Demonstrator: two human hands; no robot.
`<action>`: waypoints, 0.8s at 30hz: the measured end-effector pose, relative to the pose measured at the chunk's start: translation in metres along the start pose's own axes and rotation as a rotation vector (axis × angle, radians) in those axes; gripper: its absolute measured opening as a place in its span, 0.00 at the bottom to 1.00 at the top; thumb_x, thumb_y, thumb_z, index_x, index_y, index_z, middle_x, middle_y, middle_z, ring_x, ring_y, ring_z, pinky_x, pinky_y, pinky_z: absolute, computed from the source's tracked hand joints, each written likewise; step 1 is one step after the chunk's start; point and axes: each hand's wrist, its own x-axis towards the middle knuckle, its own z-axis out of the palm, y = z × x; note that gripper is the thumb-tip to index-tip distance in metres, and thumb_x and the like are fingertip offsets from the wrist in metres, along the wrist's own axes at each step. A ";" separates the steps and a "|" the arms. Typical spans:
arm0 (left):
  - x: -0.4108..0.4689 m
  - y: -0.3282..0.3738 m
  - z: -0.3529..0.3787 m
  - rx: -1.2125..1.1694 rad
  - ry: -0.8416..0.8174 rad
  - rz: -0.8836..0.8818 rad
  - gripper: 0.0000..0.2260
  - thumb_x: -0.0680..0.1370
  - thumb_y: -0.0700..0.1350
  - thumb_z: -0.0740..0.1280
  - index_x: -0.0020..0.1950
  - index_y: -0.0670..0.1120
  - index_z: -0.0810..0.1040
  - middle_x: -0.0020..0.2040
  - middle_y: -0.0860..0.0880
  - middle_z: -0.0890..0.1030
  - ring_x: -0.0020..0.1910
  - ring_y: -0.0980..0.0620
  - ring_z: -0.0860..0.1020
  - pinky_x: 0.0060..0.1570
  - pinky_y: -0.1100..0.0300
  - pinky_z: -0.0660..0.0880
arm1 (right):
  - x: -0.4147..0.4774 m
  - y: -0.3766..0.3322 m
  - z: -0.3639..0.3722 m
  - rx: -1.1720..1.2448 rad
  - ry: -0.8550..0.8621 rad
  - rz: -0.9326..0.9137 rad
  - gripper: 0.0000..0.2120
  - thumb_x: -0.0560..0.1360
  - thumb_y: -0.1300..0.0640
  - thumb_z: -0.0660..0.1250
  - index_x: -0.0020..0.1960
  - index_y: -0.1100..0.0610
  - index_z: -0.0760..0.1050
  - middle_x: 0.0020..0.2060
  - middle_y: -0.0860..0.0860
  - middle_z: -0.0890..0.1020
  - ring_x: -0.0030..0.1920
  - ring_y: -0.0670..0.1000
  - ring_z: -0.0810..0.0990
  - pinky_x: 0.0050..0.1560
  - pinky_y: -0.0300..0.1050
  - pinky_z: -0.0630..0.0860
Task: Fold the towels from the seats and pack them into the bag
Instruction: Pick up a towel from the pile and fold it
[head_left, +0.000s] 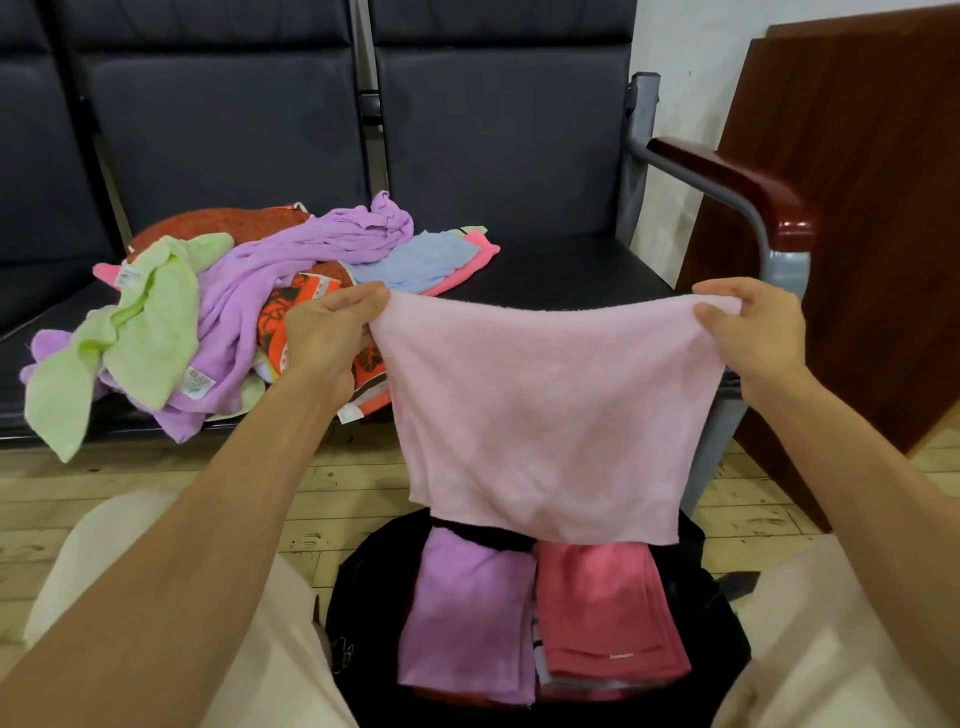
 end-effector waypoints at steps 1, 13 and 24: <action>-0.001 0.000 0.001 -0.040 -0.007 -0.037 0.10 0.74 0.36 0.71 0.56 0.39 0.80 0.48 0.47 0.83 0.44 0.53 0.81 0.38 0.66 0.78 | 0.000 0.000 0.000 0.001 0.002 -0.002 0.13 0.78 0.61 0.66 0.62 0.55 0.79 0.61 0.52 0.78 0.62 0.53 0.74 0.66 0.54 0.73; 0.004 -0.007 -0.002 0.422 0.049 0.169 0.13 0.75 0.36 0.70 0.60 0.40 0.80 0.59 0.43 0.81 0.53 0.51 0.78 0.56 0.59 0.76 | 0.000 0.005 -0.003 -0.207 -0.056 -0.045 0.14 0.75 0.62 0.70 0.61 0.60 0.79 0.59 0.56 0.80 0.60 0.57 0.76 0.62 0.51 0.74; -0.009 -0.006 -0.002 0.817 0.080 0.458 0.09 0.77 0.36 0.67 0.55 0.37 0.82 0.54 0.41 0.83 0.52 0.46 0.79 0.51 0.62 0.68 | -0.001 0.010 -0.005 -0.408 -0.065 -0.029 0.12 0.71 0.57 0.75 0.52 0.60 0.81 0.44 0.56 0.81 0.43 0.52 0.78 0.43 0.43 0.74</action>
